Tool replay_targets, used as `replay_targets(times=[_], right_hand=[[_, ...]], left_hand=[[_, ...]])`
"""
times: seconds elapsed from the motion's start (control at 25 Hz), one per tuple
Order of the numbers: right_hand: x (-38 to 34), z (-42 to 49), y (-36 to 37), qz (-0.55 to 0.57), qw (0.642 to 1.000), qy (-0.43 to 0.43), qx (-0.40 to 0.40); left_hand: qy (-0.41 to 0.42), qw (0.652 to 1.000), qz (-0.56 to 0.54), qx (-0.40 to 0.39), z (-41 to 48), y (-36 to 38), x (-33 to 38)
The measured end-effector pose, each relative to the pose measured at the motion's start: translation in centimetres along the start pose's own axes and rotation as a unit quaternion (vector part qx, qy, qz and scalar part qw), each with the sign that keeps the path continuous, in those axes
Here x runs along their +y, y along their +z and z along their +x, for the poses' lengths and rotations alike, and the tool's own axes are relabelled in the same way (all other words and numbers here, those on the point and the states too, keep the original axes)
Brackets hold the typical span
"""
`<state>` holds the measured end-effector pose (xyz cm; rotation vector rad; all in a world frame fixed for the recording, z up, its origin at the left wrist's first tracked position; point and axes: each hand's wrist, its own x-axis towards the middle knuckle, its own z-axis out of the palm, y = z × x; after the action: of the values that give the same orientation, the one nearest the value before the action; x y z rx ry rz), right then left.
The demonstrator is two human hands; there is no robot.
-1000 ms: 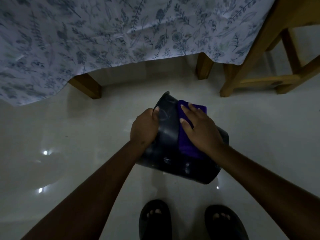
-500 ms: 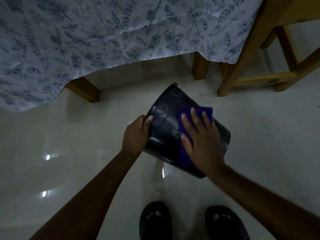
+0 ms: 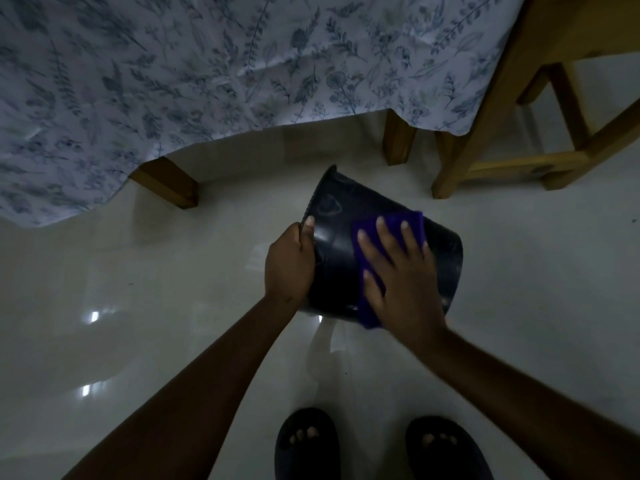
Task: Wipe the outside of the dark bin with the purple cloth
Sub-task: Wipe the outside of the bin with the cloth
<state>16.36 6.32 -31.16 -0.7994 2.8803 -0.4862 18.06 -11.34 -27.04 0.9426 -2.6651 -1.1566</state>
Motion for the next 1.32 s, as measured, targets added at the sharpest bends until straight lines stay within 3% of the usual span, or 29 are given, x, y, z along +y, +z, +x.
replay_targets(times=[0.16,0.28,0.48,0.6,0.68,0.8,0.88,0.92,1.04,1.12,1.32], right_hand=[[-1.0,-4.7,0.8,0.006,0.998,-0.067,-0.003],[-0.7,0.3,-0.7,0.061,0.998,0.013,0.008],[0.7,2.5,-0.4,0.089,0.995,0.019,-0.03],[-1.4,-3.7,-0.1,0.038,0.997,-0.057,-0.029],[-0.8,-2.7,-0.3,0.045,0.992,-0.11,-0.032],[1.7,4.3,-0.7,0.154,0.983,0.014,-0.101],[2.3,4.4,-0.4,0.173,0.976,0.065,-0.116],[1.5,2.6,-0.4,0.144,0.983,0.059,-0.1],[-1.6,-4.8,-0.4,0.041,0.995,-0.071,-0.054],[-1.2,-4.2,0.1,0.032,0.99,-0.13,-0.05],[3.7,3.6,0.1,0.176,0.976,0.072,-0.103]], left_hand=[[0.006,1.0,-0.023,-0.012,-2.5,-0.1,-0.1],[0.012,1.0,-0.012,-0.025,-3.1,-0.6,0.1],[-0.013,0.997,0.057,-0.042,-1.0,-0.9,0.4],[-0.004,0.993,0.095,-0.063,0.0,-0.9,0.7],[0.004,0.994,0.089,-0.063,-0.8,-1.2,0.3],[-0.001,0.995,0.085,-0.052,-2.8,-1.9,-1.1],[-0.01,0.995,0.083,-0.052,-3.0,-2.0,-1.5],[-0.009,0.995,0.089,-0.052,-2.6,-1.9,-1.5],[-0.002,0.993,0.103,-0.051,-1.4,-1.3,-1.3],[0.007,0.993,0.099,-0.057,-1.4,-1.2,-1.1],[0.008,0.993,0.098,-0.069,-1.3,-1.6,-1.1]])
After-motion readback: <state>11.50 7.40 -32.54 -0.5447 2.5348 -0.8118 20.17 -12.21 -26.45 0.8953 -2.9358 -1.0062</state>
